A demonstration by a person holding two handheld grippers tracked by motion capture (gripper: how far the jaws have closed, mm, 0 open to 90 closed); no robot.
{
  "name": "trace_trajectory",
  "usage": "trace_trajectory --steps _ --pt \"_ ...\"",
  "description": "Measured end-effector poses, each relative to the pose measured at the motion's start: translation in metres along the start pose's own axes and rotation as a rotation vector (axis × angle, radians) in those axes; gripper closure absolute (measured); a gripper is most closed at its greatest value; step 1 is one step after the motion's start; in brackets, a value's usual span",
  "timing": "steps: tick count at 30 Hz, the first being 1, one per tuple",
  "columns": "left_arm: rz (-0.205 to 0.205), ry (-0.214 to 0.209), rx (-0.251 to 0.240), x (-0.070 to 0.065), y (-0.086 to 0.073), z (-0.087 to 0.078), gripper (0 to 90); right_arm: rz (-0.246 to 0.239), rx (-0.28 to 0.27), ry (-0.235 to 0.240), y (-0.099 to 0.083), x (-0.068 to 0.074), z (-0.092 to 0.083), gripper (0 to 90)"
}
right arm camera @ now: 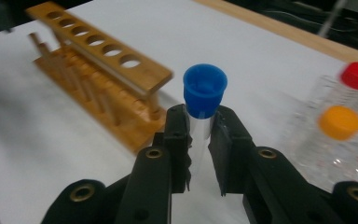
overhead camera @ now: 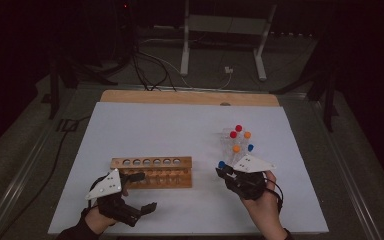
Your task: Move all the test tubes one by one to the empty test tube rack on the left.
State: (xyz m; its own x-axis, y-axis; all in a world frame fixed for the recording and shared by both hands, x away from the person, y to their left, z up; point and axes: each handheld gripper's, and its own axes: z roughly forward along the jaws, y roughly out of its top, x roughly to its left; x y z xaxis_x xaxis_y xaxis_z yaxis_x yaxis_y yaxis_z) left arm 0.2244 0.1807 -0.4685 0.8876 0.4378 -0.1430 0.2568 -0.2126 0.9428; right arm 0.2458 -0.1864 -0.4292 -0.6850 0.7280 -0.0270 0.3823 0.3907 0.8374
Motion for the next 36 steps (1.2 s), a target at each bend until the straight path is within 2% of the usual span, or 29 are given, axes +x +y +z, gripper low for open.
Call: trace_trajectory --steps 1,2,3,4,5,7,13,18,24,30,36 --pt "-0.003 -0.001 0.005 0.000 0.001 0.002 0.4 0.000 0.000 0.000 0.000 0.000 0.000 77.3" --pt "-0.007 -0.009 0.006 0.001 0.003 0.004 0.4 -0.019 0.016 0.037 -0.001 0.002 0.003 77.2" --pt "-0.012 -0.017 0.010 0.001 0.005 0.006 0.4 -0.029 0.019 0.052 -0.002 0.003 0.004 77.2" --pt "-0.017 -0.023 0.011 0.002 0.006 0.008 0.4 -0.029 0.019 0.052 -0.002 0.003 0.004 77.2" --pt "-0.019 -0.040 0.018 0.002 0.010 0.012 0.4 -0.052 0.035 0.072 -0.003 0.006 0.006 77.2" --pt "-0.017 -0.041 0.022 0.002 0.012 0.014 0.4 -0.059 0.038 0.089 -0.003 0.007 0.007 77.2" --pt "-0.012 -0.084 0.054 -0.001 0.020 0.029 0.5 -0.111 0.067 0.145 -0.003 0.022 0.011 77.2" --pt "0.008 -0.112 0.063 -0.005 0.029 0.041 0.7 -0.128 0.072 0.161 -0.004 0.027 0.013 77.2" --pt "0.040 -0.148 0.069 -0.009 0.040 0.054 5.3 -0.143 0.075 0.194 -0.004 0.035 0.015 77.2" --pt "0.089 -0.173 0.059 -0.014 0.052 0.066 15.1 -0.135 0.085 0.202 -0.003 0.037 0.015 77.2" --pt "0.110 -0.180 0.062 -0.016 0.060 0.077 25.4 -0.132 0.080 0.208 -0.001 0.039 0.014 77.2"
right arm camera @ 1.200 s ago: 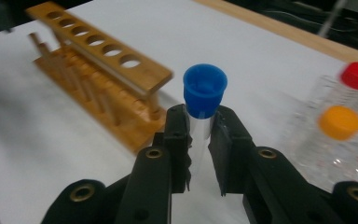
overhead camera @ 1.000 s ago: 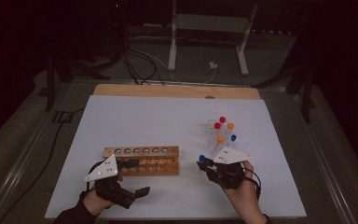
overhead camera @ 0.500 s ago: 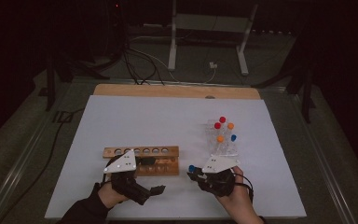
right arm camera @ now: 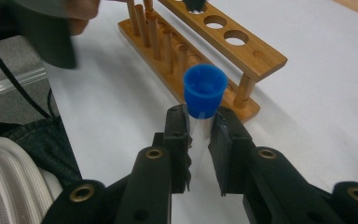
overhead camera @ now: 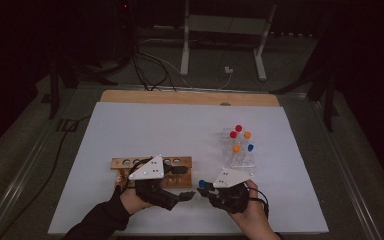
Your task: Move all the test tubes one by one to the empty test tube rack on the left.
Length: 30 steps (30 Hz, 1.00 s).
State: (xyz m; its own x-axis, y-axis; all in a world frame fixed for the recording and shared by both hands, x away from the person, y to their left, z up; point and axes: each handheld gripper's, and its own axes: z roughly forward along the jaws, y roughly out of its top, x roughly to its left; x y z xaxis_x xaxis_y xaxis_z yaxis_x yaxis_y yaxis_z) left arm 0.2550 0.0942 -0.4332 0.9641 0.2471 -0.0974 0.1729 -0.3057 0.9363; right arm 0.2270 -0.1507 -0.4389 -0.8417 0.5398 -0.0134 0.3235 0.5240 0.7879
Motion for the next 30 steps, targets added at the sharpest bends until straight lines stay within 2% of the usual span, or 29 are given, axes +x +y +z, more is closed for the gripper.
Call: trace_trajectory --steps 7,8,10,16,21,30 --pt "0.025 -0.007 0.002 -0.001 0.006 0.014 40.7 0.006 -0.002 0.002 0.001 0.000 -0.001 77.2" --pt "0.026 -0.007 0.003 -0.001 0.006 0.015 40.7 0.006 -0.002 0.002 0.001 0.000 -0.001 77.2" --pt "0.033 -0.006 0.009 -0.002 0.007 0.020 48.4 0.006 -0.003 0.002 0.001 0.000 -0.001 77.3" --pt "0.057 -0.004 0.029 -0.003 0.006 0.027 61.8 0.006 -0.004 0.002 0.001 0.001 -0.001 77.2" --pt "0.067 -0.005 0.027 -0.002 0.005 0.028 73.6 0.005 -0.005 0.000 0.001 0.001 -0.001 77.2" --pt "0.105 0.008 0.030 -0.003 0.006 0.030 77.1 0.008 -0.002 -0.006 0.002 0.001 -0.001 77.3"
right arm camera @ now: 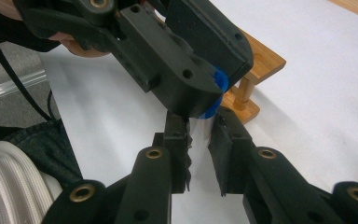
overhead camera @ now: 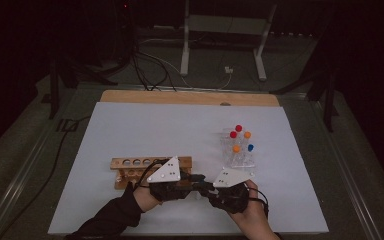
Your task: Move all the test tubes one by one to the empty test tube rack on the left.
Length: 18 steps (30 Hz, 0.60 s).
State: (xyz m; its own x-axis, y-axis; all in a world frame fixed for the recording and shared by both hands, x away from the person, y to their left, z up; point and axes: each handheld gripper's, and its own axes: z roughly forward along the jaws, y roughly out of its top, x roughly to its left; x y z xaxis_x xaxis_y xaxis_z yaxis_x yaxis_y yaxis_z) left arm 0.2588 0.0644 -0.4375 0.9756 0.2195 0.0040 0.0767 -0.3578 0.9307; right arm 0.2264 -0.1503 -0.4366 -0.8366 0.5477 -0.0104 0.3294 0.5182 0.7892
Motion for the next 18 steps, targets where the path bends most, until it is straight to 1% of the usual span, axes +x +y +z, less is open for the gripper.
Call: trace_trajectory --steps 6,7,9,10,11,12,13,14,17,18 --pt "0.007 0.015 -0.009 0.000 0.001 0.000 77.8 0.012 -0.012 0.000 0.000 -0.001 0.000 76.5" --pt "0.012 0.025 -0.004 0.000 0.003 -0.001 77.8 0.021 -0.029 0.005 0.000 -0.001 -0.001 66.5" --pt "0.012 0.040 -0.010 0.002 0.005 -0.005 77.8 0.029 -0.048 0.007 0.000 -0.001 -0.003 57.3" --pt "0.014 0.058 -0.017 0.005 0.008 -0.010 77.8 0.034 -0.056 0.001 0.000 -0.001 -0.004 54.2" --pt "0.014 0.058 -0.017 0.005 0.008 -0.010 77.8 0.039 -0.065 0.000 0.000 -0.002 -0.005 51.3" --pt "0.011 0.070 -0.022 0.007 0.011 -0.013 77.8 0.051 -0.078 -0.003 0.000 -0.003 -0.007 48.0" --pt "0.017 0.090 -0.028 0.010 0.013 -0.018 77.8 0.061 -0.087 -0.003 0.000 -0.005 -0.008 45.4" --pt "0.017 0.090 -0.028 0.010 0.013 -0.018 77.8 0.068 -0.092 -0.002 0.000 -0.006 -0.009 43.4" --pt "0.018 0.111 -0.036 0.014 0.018 -0.027 77.8 0.104 -0.099 -0.014 -0.001 -0.010 -0.011 33.5" --pt "0.017 0.118 -0.039 0.015 0.020 -0.030 77.8 0.104 -0.099 -0.014 -0.001 -0.010 -0.011 33.5"
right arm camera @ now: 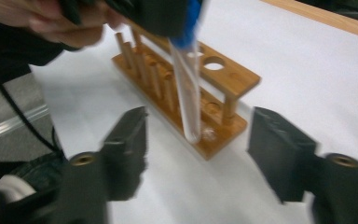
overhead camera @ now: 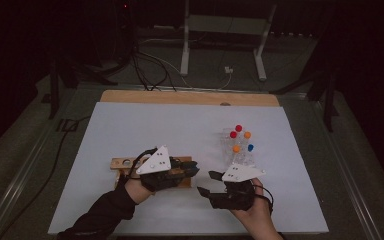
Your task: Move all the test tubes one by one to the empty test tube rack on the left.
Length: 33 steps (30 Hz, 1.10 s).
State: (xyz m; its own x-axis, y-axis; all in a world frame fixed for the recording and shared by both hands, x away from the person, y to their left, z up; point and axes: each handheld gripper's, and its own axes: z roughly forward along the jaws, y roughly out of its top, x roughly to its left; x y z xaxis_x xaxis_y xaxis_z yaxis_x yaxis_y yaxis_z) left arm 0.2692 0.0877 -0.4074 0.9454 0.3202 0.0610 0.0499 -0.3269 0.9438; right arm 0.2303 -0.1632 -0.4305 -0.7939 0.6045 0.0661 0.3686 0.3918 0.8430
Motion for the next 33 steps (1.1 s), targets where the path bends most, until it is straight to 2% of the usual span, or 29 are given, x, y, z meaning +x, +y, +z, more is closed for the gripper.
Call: trace_trajectory --steps 2,4,6,8,10,11,14,16,22,25,33 --pt "0.003 0.017 -0.001 0.004 0.004 -0.004 77.9 0.010 -0.016 -0.032 0.000 -0.001 -0.001 25.9" --pt "0.007 0.031 -0.003 0.007 0.008 -0.008 77.8 0.007 -0.026 -0.041 0.000 -0.001 -0.002 23.9" --pt "0.010 0.047 -0.003 0.011 0.012 -0.012 77.8 0.011 -0.055 -0.065 0.001 -0.001 -0.005 16.8" --pt "0.007 0.063 -0.009 0.015 0.014 -0.014 77.8 0.011 -0.072 -0.082 0.001 -0.001 -0.007 13.8" --pt "0.001 0.083 -0.014 0.020 0.017 -0.017 77.8 0.016 -0.084 -0.078 0.001 -0.002 -0.009 11.1" --pt "0.001 0.091 -0.016 0.022 0.018 -0.018 77.8 0.014 -0.099 -0.057 0.001 -0.004 -0.012 2.1" --pt "0.000 0.117 -0.020 0.027 0.020 -0.020 77.8 0.009 -0.114 -0.069 0.001 -0.005 -0.015 0.0" --pt "0.001 0.131 -0.015 0.030 0.020 -0.020 77.9 0.015 -0.124 -0.060 0.001 -0.005 -0.017 0.0" --pt "-0.006 0.174 0.012 0.040 0.012 -0.019 77.9 0.013 -0.121 -0.063 0.001 -0.005 -0.018 0.0" --pt "-0.035 0.194 0.026 0.047 0.002 -0.016 77.8 0.014 -0.117 -0.057 0.000 -0.006 -0.017 0.0" --pt "-0.087 0.201 0.045 0.051 -0.016 -0.009 77.9 0.021 -0.118 -0.061 -0.001 -0.007 -0.018 0.0"
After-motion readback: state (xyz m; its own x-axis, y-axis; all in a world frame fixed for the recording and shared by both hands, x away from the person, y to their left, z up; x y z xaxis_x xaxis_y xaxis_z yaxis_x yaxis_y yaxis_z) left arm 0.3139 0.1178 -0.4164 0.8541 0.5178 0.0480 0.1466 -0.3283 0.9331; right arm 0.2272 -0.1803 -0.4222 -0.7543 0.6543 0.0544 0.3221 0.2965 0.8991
